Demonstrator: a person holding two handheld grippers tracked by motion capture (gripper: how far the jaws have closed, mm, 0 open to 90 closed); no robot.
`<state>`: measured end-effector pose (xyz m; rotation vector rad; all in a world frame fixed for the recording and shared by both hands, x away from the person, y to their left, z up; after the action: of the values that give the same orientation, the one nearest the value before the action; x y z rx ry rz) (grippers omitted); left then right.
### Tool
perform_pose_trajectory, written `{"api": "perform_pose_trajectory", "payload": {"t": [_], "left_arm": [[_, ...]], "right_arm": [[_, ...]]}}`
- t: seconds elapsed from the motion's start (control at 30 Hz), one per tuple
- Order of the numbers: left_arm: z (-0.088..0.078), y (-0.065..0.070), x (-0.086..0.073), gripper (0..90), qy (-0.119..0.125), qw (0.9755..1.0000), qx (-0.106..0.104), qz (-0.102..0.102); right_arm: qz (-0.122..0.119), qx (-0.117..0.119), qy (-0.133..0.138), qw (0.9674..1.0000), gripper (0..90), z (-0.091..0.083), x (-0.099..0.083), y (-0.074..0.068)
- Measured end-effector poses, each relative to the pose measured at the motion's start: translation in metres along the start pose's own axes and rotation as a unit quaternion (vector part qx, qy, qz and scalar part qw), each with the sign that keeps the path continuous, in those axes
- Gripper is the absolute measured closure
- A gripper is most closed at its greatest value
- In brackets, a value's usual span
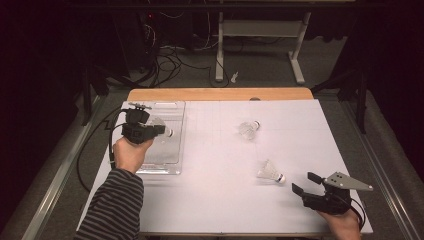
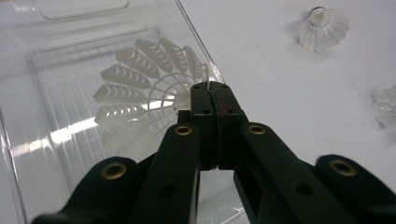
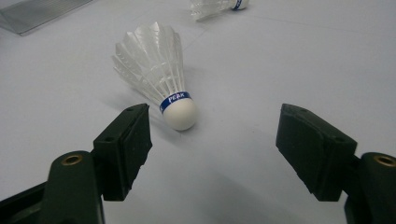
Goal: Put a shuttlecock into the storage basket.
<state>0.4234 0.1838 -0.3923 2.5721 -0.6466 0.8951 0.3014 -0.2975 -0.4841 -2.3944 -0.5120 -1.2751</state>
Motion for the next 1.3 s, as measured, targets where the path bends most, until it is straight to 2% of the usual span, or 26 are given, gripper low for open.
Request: {"api": "perform_pose_trajectory", "payload": {"t": [0.2, 0.7, 0.93, 1.3], "left_arm": [[0.008, -0.004, 0.001, 89.0, -0.006, 0.9999, 0.009, -0.002], [0.032, -0.014, 0.005, 89.0, -0.025, 0.9994, 0.012, -0.019], [0.043, -0.014, 0.009, 88.9, -0.028, 0.9990, 0.012, -0.033], [0.053, -0.015, 0.013, 88.7, -0.030, 0.9988, 0.013, -0.038]], "right_arm": [[0.000, 0.000, 0.000, 1.0000, 26.9, 0.000, 0.000, 0.000], [0.000, 0.000, 0.000, 1.0000, 26.9, 0.000, 0.000, 0.000], [-0.001, 0.001, 0.000, 1.0000, 26.9, 0.000, 0.000, 0.000], [-0.001, 0.001, 0.001, 1.0000, 26.9, 0.000, 0.000, 0.000]]}}
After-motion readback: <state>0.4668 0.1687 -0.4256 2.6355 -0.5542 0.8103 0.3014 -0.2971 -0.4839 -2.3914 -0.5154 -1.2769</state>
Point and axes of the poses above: each handheld gripper's, and its own axes: z roughly forward along the jaws, x roughly out of its top, y roughly to its right, the point moved 5 cm from there along z, roughly forward along the jaws, and after that the axes turned 6 degrees about z, right-handed, at the moved point
